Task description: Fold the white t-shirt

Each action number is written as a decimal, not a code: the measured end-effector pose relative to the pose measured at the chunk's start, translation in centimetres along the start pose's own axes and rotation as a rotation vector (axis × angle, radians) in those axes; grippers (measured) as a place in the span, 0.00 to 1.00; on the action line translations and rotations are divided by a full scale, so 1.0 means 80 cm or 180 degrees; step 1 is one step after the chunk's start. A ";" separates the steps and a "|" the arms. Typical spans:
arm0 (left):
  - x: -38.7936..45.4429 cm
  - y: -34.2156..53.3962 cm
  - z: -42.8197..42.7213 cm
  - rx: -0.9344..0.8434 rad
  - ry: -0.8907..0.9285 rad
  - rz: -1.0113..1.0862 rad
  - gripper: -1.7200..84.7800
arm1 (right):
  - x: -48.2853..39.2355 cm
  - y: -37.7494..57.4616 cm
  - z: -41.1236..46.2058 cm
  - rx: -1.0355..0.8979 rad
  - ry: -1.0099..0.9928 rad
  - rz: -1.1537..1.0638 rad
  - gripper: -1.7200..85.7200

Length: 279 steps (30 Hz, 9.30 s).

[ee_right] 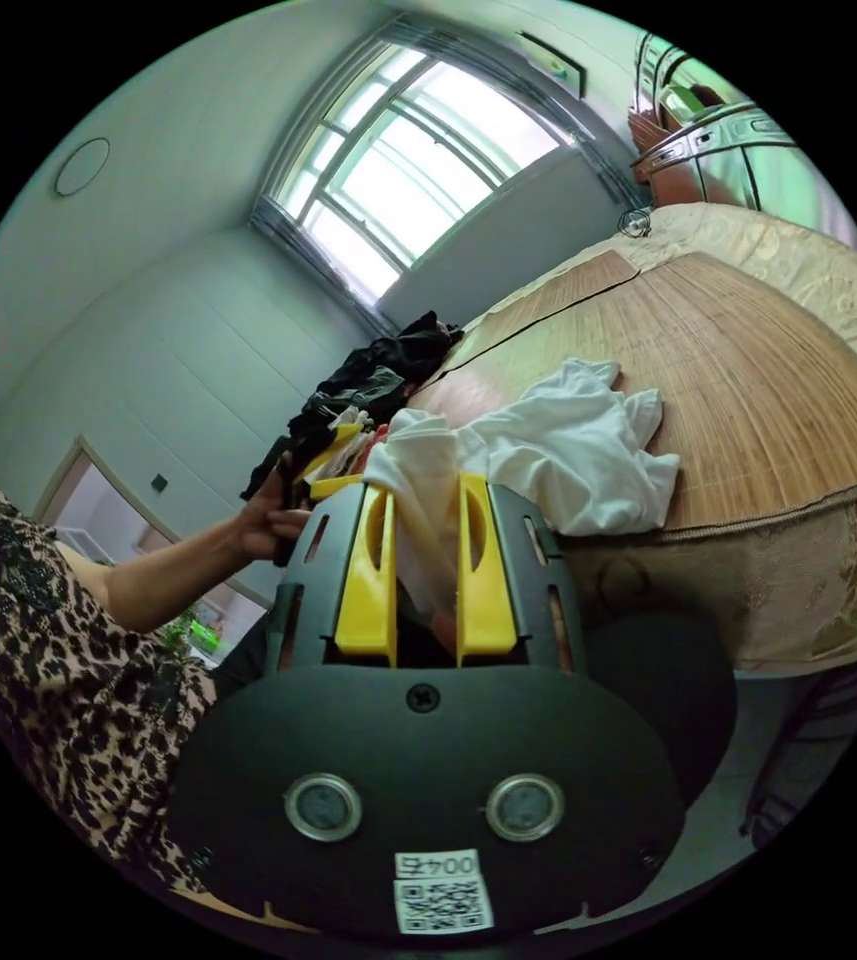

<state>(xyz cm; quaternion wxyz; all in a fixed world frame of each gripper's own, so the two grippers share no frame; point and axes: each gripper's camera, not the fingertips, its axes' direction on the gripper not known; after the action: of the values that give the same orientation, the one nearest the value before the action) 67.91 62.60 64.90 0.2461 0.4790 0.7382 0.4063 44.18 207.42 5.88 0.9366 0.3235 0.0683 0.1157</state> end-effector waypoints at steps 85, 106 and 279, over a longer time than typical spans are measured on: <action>0.434 -0.044 -0.050 0.0226 -0.0901 0.2687 0.04 | -0.336 -0.448 0.192 -0.0949 0.0794 -0.1765 0.07; 0.356 0.133 0.107 0.1695 -0.1878 0.2830 0.26 | -0.330 -0.738 -0.032 0.0600 -0.1050 0.0447 0.06; 0.712 -0.033 0.340 0.3462 -0.1510 0.3483 0.03 | -0.785 -0.650 -0.619 0.2156 0.2550 -0.3075 0.01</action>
<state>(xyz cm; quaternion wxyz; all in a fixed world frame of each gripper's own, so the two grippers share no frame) 63.15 123.61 49.25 -0.1050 0.8987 0.4215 -0.0594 -17.42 180.57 -61.83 0.6341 0.4630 0.5751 -0.2300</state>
